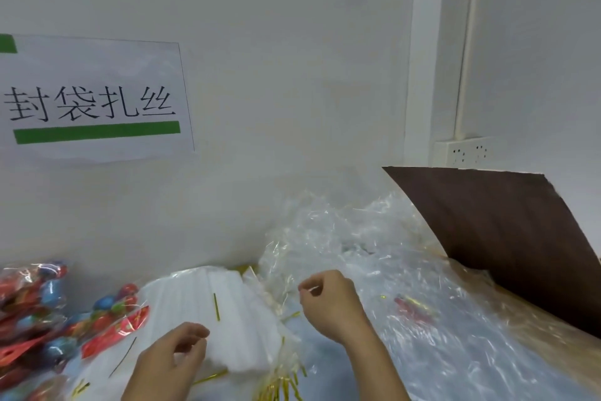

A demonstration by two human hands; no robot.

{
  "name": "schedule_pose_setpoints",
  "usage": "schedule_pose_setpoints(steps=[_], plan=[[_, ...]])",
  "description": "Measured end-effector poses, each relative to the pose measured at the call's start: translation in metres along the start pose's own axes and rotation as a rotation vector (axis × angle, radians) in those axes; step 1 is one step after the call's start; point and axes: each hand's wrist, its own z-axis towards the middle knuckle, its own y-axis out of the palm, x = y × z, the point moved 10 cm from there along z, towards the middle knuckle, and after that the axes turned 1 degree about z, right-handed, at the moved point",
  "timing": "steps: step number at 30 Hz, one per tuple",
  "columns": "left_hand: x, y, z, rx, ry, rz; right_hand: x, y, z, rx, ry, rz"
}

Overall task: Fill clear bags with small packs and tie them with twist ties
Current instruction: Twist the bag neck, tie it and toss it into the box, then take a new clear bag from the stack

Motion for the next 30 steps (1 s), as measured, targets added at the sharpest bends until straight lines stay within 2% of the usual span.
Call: schedule_pose_setpoints(steps=[4, 6, 8, 9, 11, 13, 15, 19, 22, 24, 27, 29, 30], plan=[[-0.002, 0.002, 0.002, -0.006, 0.042, 0.054, 0.032, -0.037, -0.003, 0.270, 0.042, 0.058], [-0.001, 0.002, 0.001, 0.005, 0.067, 0.084, 0.037, -0.070, -0.008, 0.479, 0.015, 0.099], [0.000, 0.002, 0.001, 0.016, 0.084, 0.118, 0.043, -0.095, -0.015, 0.659, 0.020, 0.026], [0.000, 0.002, 0.001, 0.020, 0.088, 0.132, 0.049, -0.098, -0.015, 0.670, 0.086, -0.065], [0.001, 0.003, 0.002, 0.028, 0.099, 0.144, 0.071, -0.086, -0.010, 0.508, 0.290, -0.215], [0.002, 0.004, 0.002, 0.036, 0.112, 0.131, 0.088, -0.069, -0.008, 0.362, 0.408, -0.217], [0.002, 0.005, 0.002, 0.034, 0.112, 0.117, 0.090, -0.070, -0.007, 0.400, 0.410, -0.177], [0.004, 0.003, 0.000, 0.052, 0.101, 0.124, 0.064, -0.092, -0.014, 0.693, 0.254, -0.136], [0.014, 0.002, -0.002, 0.067, 0.112, 0.146, 0.029, -0.094, -0.021, 0.844, -0.033, 0.007], [0.025, -0.001, -0.005, 0.098, 0.156, 0.122, 0.001, -0.077, -0.021, 0.775, -0.253, 0.129], [0.043, -0.009, -0.004, 0.159, 0.198, -0.005, -0.044, -0.034, -0.026, 0.538, -0.483, 0.213], [0.043, -0.015, 0.001, 0.186, 0.112, -0.182, -0.072, 0.001, -0.035, 0.379, -0.589, 0.219], [0.037, -0.015, 0.003, 0.175, 0.004, -0.337, -0.083, 0.020, -0.040, 0.285, -0.624, 0.218]])
